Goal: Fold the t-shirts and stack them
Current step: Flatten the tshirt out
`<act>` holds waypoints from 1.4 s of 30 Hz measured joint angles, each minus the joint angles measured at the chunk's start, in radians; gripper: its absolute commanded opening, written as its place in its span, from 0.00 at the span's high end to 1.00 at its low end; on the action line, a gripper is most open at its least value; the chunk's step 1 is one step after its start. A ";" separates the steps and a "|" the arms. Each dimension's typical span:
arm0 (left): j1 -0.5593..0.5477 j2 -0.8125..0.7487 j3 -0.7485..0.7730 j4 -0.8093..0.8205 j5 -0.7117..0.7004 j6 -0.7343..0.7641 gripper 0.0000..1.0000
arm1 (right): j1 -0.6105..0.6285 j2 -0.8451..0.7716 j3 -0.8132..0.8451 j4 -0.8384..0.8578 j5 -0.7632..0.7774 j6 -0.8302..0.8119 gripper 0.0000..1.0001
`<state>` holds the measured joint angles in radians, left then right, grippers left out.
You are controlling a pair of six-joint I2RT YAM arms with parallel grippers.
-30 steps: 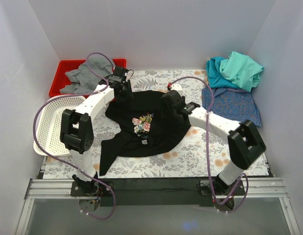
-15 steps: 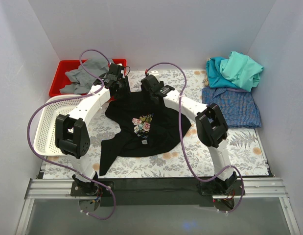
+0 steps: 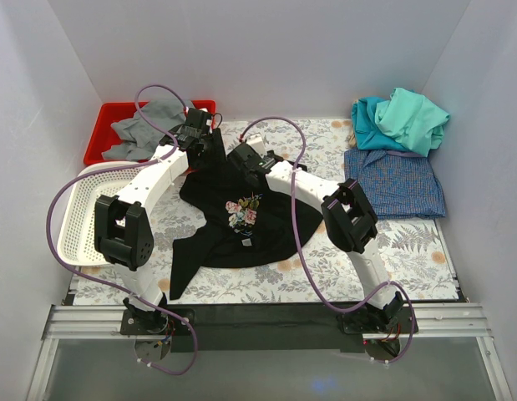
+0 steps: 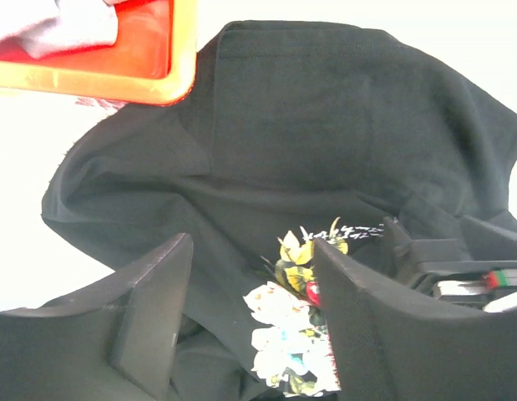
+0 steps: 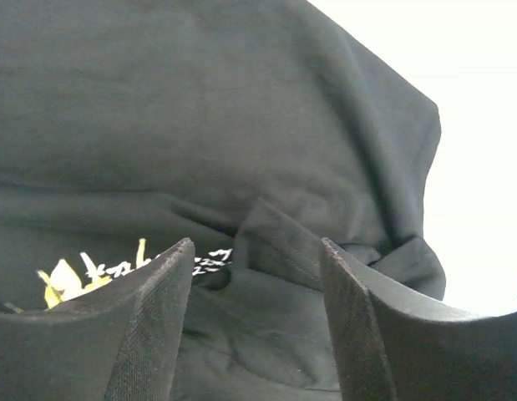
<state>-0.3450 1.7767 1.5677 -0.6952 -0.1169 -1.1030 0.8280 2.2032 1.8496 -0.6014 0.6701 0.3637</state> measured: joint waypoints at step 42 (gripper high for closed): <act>-0.007 0.362 0.409 0.034 0.406 0.056 0.33 | 0.098 -1.140 -0.930 -0.482 0.032 0.715 0.99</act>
<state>-0.3519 2.1391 1.9762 -0.6613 0.2890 -1.0470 0.9260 1.0634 0.9195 -1.0836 0.7021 1.0790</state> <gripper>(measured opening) 0.664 0.020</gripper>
